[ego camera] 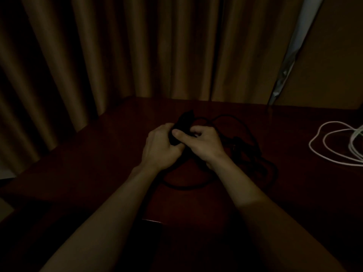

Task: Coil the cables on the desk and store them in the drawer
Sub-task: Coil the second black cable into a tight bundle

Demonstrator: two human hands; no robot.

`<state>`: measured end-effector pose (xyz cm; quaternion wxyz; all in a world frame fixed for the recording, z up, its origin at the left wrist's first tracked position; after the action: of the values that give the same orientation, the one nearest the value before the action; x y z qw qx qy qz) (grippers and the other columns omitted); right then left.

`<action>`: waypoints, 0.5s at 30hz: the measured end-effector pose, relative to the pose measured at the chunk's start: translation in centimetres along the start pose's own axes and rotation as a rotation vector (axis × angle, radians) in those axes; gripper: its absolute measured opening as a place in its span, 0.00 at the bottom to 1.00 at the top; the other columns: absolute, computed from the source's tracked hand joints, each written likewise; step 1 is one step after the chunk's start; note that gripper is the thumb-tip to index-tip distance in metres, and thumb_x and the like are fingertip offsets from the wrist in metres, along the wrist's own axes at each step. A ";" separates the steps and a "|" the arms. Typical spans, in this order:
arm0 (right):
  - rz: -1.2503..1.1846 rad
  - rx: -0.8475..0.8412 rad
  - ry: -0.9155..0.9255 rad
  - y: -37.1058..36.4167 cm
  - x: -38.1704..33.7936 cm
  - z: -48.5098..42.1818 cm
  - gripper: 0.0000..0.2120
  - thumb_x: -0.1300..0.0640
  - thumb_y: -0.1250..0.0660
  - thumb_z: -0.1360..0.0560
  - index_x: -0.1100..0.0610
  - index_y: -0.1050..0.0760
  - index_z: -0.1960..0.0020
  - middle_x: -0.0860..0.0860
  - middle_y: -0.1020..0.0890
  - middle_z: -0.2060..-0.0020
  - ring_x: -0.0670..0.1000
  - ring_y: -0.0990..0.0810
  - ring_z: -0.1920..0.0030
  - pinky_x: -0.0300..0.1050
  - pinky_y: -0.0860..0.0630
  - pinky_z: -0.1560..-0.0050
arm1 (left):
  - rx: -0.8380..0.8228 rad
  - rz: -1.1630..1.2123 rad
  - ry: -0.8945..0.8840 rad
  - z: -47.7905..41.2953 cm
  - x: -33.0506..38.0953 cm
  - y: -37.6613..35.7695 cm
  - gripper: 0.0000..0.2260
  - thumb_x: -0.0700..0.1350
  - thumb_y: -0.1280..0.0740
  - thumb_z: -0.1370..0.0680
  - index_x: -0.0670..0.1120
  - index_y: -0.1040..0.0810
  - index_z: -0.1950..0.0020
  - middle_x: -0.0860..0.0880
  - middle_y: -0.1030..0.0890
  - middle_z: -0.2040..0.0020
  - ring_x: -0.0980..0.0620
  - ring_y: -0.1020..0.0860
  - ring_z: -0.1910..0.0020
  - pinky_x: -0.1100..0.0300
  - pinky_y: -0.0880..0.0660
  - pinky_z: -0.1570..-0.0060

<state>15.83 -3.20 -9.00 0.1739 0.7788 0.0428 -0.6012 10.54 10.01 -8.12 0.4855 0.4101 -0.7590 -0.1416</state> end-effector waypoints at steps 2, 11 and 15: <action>0.028 0.026 0.000 0.1 0.1 -0.2 0.20 0.44 0.19 0.31 0.62 0.16 0.56 0.55 0.13 0.58 0.53 0.13 0.56 0.55 0.15 0.52 | -0.039 0.003 0.021 -0.1 -0.1 -0.3 0.09 0.53 0.33 0.26 0.48 0.24 0.52 0.51 0.20 0.57 0.52 0.20 0.61 0.47 0.20 0.63; -0.042 -0.050 0.024 -0.8 -0.1 -0.5 0.09 0.58 0.22 0.25 0.56 0.16 0.47 0.49 0.13 0.48 0.43 0.15 0.46 0.40 0.19 0.42 | -0.047 -0.164 -0.051 0.0 0.1 -0.8 0.07 0.43 0.33 0.20 0.46 0.31 0.48 0.49 0.29 0.51 0.52 0.27 0.57 0.56 0.31 0.62; -0.061 -0.067 0.060 -0.6 -0.8 0.0 0.08 0.61 0.24 0.24 0.59 0.17 0.46 0.50 0.14 0.50 0.45 0.15 0.47 0.40 0.21 0.39 | -0.076 0.151 -0.002 -0.4 -0.3 -0.3 0.11 0.47 0.27 0.23 0.47 0.27 0.47 0.49 0.23 0.50 0.56 0.23 0.51 0.57 0.24 0.57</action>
<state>15.47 -2.49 -8.35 0.1802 0.7885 0.0916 -0.5809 11.06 10.13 -8.36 0.5095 0.3327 -0.7823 -0.1337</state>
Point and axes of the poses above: each hand's wrist, its own z-axis away from the middle knuckle, its own y-axis out of the back of the hand, x = y × z, the point moved 7 cm from there along -z, towards the middle knuckle
